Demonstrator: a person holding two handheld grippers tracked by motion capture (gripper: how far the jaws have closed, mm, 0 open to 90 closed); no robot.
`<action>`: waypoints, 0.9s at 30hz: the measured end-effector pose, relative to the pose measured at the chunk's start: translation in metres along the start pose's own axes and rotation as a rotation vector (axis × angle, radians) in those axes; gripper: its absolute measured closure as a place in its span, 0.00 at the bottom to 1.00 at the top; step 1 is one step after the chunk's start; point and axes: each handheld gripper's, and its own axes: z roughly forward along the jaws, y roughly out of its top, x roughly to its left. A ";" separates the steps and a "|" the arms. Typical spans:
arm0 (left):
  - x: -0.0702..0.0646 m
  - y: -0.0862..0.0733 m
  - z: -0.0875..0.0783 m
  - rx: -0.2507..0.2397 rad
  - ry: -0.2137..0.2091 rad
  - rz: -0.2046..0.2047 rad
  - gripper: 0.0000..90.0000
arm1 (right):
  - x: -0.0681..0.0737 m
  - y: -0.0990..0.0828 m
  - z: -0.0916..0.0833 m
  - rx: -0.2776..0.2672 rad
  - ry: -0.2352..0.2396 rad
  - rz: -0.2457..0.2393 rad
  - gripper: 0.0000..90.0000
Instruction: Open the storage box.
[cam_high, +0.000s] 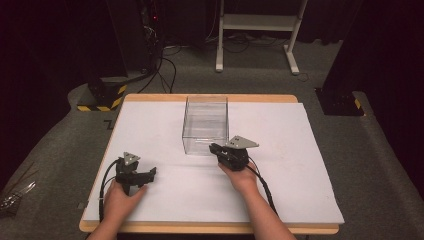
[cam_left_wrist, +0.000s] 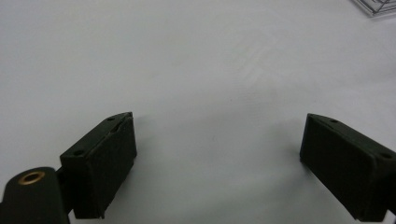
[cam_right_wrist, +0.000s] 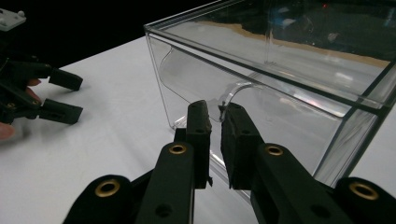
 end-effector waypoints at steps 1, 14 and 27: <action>0.000 0.000 0.000 0.000 0.000 0.000 0.12 | 0.000 0.000 0.000 0.000 0.000 0.000 0.91; 0.000 0.000 0.000 -0.002 0.000 0.000 0.12 | 0.006 -0.010 -0.018 -0.009 -0.001 -0.008 0.95; 0.000 0.000 0.000 -0.003 0.001 0.000 0.12 | 0.003 -0.004 -0.007 0.006 0.057 0.023 0.72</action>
